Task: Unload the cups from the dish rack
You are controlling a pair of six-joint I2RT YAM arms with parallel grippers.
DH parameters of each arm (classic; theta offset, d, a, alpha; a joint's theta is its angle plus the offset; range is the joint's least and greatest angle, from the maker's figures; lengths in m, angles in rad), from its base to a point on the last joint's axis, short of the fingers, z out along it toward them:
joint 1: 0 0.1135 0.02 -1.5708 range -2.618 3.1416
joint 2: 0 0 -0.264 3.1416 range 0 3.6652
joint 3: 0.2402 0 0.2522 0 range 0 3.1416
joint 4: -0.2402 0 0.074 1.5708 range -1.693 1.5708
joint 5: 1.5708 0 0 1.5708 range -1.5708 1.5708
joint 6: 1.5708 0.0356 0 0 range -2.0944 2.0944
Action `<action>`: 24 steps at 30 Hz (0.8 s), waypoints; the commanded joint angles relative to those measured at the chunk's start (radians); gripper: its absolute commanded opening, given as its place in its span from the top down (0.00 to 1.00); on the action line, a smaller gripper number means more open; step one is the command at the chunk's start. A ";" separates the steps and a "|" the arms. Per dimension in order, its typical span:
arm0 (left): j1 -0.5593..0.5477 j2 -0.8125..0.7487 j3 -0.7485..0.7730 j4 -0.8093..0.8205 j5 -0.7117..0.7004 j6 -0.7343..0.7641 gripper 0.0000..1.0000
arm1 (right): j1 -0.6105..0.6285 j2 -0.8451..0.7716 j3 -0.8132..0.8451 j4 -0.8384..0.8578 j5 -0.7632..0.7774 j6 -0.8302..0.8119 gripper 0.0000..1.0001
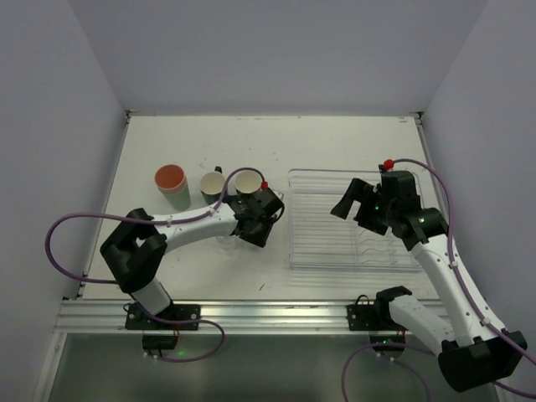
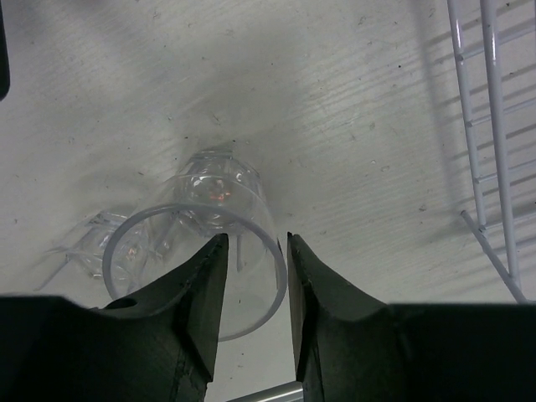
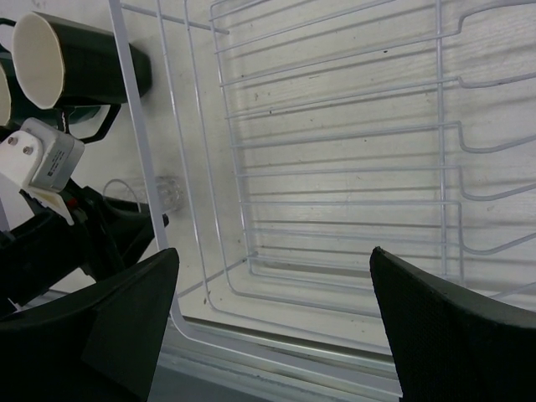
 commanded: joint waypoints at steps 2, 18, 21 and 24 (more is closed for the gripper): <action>-0.012 -0.005 0.036 0.003 -0.043 0.002 0.59 | 0.000 0.008 -0.014 0.045 -0.005 -0.016 0.03; -0.028 -0.181 0.155 -0.061 -0.111 -0.004 0.37 | 0.000 -0.058 -0.137 0.137 -0.028 -0.043 0.01; -0.028 -0.252 0.157 -0.061 -0.120 -0.005 0.35 | 0.000 -0.102 -0.178 0.189 -0.086 -0.042 0.01; -0.029 -0.353 0.102 -0.003 -0.114 -0.008 0.29 | 0.000 -0.128 -0.213 0.244 -0.161 -0.025 0.01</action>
